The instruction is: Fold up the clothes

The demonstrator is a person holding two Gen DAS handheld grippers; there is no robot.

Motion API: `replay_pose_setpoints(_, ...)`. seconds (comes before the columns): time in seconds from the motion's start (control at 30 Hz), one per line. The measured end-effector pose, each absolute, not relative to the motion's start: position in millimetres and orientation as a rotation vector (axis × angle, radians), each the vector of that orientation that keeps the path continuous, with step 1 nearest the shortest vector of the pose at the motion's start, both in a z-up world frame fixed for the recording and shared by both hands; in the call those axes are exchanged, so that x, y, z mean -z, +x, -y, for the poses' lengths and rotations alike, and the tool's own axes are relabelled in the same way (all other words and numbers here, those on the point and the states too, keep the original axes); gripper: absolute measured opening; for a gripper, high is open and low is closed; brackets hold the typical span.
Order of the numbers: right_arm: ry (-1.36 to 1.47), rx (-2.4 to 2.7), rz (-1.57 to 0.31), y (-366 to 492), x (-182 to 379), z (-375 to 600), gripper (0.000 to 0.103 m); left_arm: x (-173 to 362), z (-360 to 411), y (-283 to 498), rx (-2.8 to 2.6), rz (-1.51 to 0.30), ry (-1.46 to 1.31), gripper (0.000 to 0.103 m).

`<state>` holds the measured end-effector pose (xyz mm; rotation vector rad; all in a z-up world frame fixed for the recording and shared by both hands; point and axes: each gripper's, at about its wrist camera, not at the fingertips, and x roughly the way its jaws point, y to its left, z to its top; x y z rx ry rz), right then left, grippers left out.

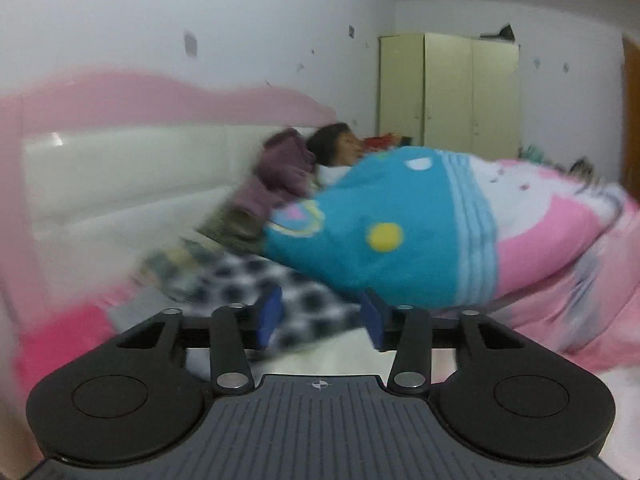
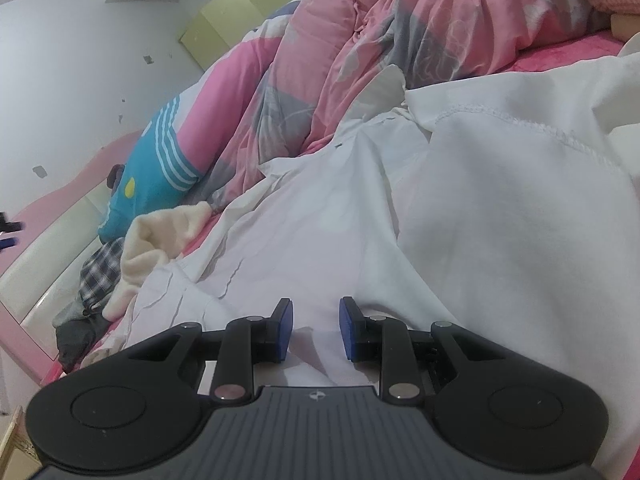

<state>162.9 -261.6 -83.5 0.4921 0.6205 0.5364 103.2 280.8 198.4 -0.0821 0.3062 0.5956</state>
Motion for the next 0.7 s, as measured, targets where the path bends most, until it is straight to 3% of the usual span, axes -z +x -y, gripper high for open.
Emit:
replay_pose_setpoints(0.07, 0.490, -0.535, -0.621, 162.7, 83.3, 261.5, 0.027, -179.7, -274.6, 98.1, -0.541, -0.405, -0.058, 0.053)
replay_pose_setpoints(0.2, 0.482, -0.530, -0.623, 162.1, 82.9, 260.9, 0.027, -85.3, -243.7, 105.4, -0.302, -0.687, -0.105, 0.068)
replay_pose_setpoints(0.3, 0.479, -0.528, -0.626, 161.8, 82.4, 260.4, 0.027, -14.3, -213.9, 118.1, -0.174, -0.860, -0.137, 0.068)
replay_pose_setpoints(0.57, 0.456, -0.510, -0.629, 160.0, 81.1, 257.1, 0.026, 40.7, -174.7, 118.3, -0.124, -0.788, 0.009, 0.075)
replay_pose_setpoints(0.63, 0.457, -0.509, -0.630, 159.9, 81.3, 257.1, 0.026, 40.4, -175.7, 109.2, -0.118, -0.752, 0.031, 0.069)
replay_pose_setpoints(0.7, 0.457, -0.507, -0.630, 159.7, 81.3, 256.7, 0.026, 36.5, -183.3, 103.7, -0.128, -0.717, 0.007, 0.047)
